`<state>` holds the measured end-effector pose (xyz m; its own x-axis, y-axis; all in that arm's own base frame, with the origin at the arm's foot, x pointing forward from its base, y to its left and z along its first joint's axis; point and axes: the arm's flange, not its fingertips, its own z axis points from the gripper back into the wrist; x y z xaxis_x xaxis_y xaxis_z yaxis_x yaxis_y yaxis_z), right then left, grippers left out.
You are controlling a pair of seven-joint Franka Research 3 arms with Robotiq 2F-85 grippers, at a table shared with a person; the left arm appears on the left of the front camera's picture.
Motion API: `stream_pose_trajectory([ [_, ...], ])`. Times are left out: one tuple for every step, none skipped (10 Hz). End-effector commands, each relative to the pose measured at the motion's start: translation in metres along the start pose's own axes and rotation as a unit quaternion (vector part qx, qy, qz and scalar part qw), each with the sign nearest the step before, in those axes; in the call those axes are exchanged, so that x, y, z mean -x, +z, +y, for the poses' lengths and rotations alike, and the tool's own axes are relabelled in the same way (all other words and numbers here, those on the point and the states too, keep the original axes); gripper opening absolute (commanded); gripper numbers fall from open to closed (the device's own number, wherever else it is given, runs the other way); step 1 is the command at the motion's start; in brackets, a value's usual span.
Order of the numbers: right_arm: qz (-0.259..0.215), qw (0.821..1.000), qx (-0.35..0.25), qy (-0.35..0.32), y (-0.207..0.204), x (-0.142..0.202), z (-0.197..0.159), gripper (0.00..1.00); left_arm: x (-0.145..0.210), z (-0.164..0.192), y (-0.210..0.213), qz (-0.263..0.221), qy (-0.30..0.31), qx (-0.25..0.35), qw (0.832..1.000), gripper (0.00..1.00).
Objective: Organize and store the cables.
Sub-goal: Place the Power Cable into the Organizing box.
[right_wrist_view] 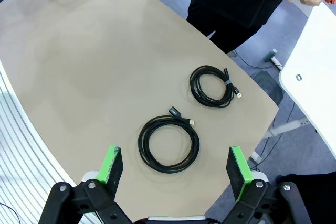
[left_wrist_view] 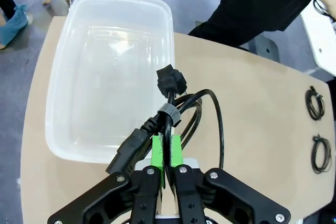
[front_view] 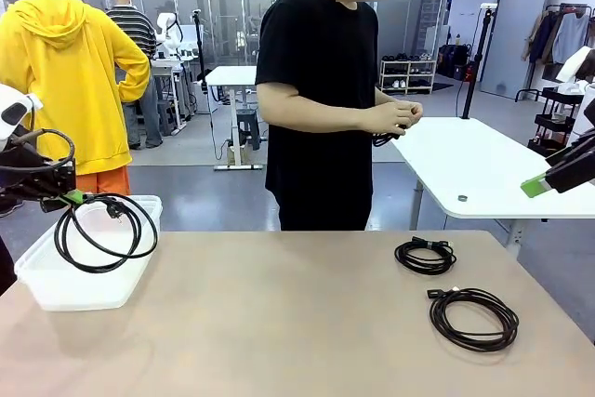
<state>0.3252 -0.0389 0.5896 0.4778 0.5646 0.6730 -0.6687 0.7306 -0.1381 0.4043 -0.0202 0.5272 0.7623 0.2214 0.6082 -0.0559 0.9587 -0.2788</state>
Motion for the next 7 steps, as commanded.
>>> stream_pose_trajectory([
  [-0.001,1.000,-0.004,0.002,-0.001,0.000,-0.001,1.00,0.000,-0.001,0.000,0.000,-0.001,0.003,1.000,0.07],
  [-0.001,1.000,-0.004,0.002,-0.001,0.000,-0.001,1.00,-0.017,-0.003,0.002,-0.031,0.005,0.019,0.999,0.07],
  [-0.001,1.000,-0.004,0.002,-0.001,0.000,-0.001,1.00,-0.034,0.002,0.006,-0.032,0.013,0.036,0.999,0.07],
  [-0.001,1.000,-0.004,0.002,-0.001,0.000,-0.001,1.00,-0.052,0.009,0.007,-0.043,0.027,0.044,0.998,0.07],
  [-0.001,1.000,-0.004,0.002,-0.001,0.000,-0.001,1.00,-0.071,0.021,0.006,-0.029,0.052,0.081,0.995,0.07],
  [-0.001,1.000,-0.004,0.002,-0.001,0.000,-0.001,1.00,-0.086,0.031,-0.007,-0.011,0.071,0.091,0.993,0.07],
  [-0.001,1.000,-0.004,0.002,-0.001,0.000,-0.001,1.00,-0.096,0.038,-0.022,-0.004,0.084,0.090,0.992,0.07],
])
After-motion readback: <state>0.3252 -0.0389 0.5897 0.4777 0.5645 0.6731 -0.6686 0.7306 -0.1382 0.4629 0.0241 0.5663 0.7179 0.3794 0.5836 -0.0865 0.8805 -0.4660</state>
